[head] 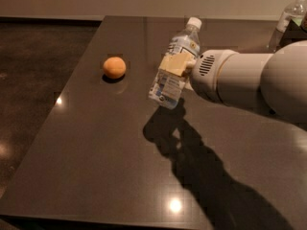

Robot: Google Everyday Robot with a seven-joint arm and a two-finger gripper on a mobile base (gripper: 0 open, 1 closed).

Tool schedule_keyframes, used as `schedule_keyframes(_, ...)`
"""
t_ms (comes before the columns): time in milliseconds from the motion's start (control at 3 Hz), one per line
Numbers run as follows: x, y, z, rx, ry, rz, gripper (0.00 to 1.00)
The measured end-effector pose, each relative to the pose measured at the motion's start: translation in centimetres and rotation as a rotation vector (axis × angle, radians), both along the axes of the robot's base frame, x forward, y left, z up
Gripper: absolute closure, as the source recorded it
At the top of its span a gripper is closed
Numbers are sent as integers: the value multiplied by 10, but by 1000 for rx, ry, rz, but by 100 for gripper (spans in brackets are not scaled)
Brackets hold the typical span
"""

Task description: Place blue plastic bottle upright

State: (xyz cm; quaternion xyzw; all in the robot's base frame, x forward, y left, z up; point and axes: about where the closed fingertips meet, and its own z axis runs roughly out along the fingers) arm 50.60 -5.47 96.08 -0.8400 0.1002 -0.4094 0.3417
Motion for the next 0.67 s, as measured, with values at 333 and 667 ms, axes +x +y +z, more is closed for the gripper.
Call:
schedule_keyframes(333,6,10,1,-2,-99,26,100)
schedule_keyframes(667,11,18,0,-37,-211,57,100)
